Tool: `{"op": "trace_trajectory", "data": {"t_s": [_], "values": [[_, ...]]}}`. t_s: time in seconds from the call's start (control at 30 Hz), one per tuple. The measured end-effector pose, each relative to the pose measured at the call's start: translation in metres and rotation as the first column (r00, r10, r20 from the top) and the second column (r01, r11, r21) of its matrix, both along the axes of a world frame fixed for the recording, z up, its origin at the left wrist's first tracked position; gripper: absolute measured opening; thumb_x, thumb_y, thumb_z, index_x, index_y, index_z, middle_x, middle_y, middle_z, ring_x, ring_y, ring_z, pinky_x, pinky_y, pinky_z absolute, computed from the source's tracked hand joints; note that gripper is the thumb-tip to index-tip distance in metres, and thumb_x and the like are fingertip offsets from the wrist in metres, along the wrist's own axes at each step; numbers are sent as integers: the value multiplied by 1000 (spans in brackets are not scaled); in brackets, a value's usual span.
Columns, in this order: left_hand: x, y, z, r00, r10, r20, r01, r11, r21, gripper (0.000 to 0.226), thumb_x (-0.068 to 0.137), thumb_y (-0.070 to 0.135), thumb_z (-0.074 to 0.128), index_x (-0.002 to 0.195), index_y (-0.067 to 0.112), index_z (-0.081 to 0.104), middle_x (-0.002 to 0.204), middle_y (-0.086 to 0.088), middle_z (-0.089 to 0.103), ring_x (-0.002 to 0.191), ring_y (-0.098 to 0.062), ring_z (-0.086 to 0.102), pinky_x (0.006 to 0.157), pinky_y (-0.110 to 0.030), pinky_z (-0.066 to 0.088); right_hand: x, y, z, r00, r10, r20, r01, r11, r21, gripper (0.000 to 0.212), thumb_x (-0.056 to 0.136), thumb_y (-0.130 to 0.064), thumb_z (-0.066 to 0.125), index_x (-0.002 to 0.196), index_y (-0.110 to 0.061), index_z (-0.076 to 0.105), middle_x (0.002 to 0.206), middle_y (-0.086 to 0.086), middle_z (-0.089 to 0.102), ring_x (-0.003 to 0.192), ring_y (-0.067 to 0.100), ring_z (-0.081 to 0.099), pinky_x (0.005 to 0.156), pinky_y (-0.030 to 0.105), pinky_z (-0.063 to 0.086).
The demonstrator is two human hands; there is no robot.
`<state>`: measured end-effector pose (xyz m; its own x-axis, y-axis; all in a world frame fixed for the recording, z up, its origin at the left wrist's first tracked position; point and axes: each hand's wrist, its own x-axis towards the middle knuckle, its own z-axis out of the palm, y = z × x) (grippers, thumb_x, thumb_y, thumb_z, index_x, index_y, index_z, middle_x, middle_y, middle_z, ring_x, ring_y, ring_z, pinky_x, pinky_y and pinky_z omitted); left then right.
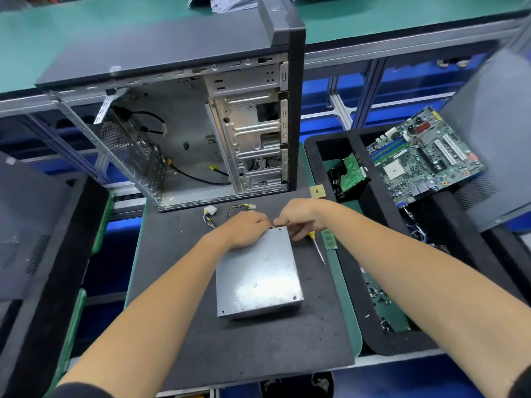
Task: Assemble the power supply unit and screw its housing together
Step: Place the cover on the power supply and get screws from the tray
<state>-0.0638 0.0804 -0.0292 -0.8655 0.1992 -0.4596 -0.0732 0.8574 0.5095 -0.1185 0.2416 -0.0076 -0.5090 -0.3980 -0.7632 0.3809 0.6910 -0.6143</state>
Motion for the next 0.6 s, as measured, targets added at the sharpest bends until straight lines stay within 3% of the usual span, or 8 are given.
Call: {"op": "trace_trajectory", "data": {"t_s": [0.1,0.17,0.2,0.27,0.33,0.6], "values": [[-5,-2,0,999,41,25,-42,998,46,42,100,38,43,64,20,53,69,5,51,69,-11,47,61,-26,33,10,0,-2,998,57,9,-58,997,55,12,95,-22,55,96,-11,59,96,9,60,87,23,57,84,37,52],[-9,0,-2,997,73,38,-74,997,37,45,98,41,45,60,18,50,64,4,47,63,-10,44,57,-26,32,17,0,-1,997,57,46,-60,996,66,16,95,-26,52,100,-11,56,98,10,59,92,27,58,85,38,53],[-9,2,0,998,56,37,-56,998,19,43,98,40,46,64,16,55,67,3,51,66,-11,47,59,-25,34,19,1,-1,996,37,77,-41,998,56,18,95,-28,51,101,-11,55,96,9,58,92,28,58,86,38,52],[-10,5,1,998,-32,55,35,998,-55,36,101,31,42,90,10,69,89,-1,64,86,-17,56,72,-26,41,22,2,-5,993,-20,116,16,999,31,15,94,-26,49,99,-12,53,89,7,54,91,27,55,91,39,50],[-9,10,4,997,-57,48,61,994,-90,36,103,16,34,113,6,66,115,-11,64,108,-24,55,88,-29,38,23,2,-8,988,-77,131,76,997,7,11,93,-22,46,93,-13,51,83,6,51,89,25,52,93,38,47],[-11,15,-4,996,-55,64,64,987,-146,35,97,3,31,94,2,66,108,-18,62,94,-26,55,76,-27,35,28,0,-5,957,-221,190,227,974,-6,22,91,-10,40,72,-13,50,67,2,53,66,16,53,76,31,47]]}}
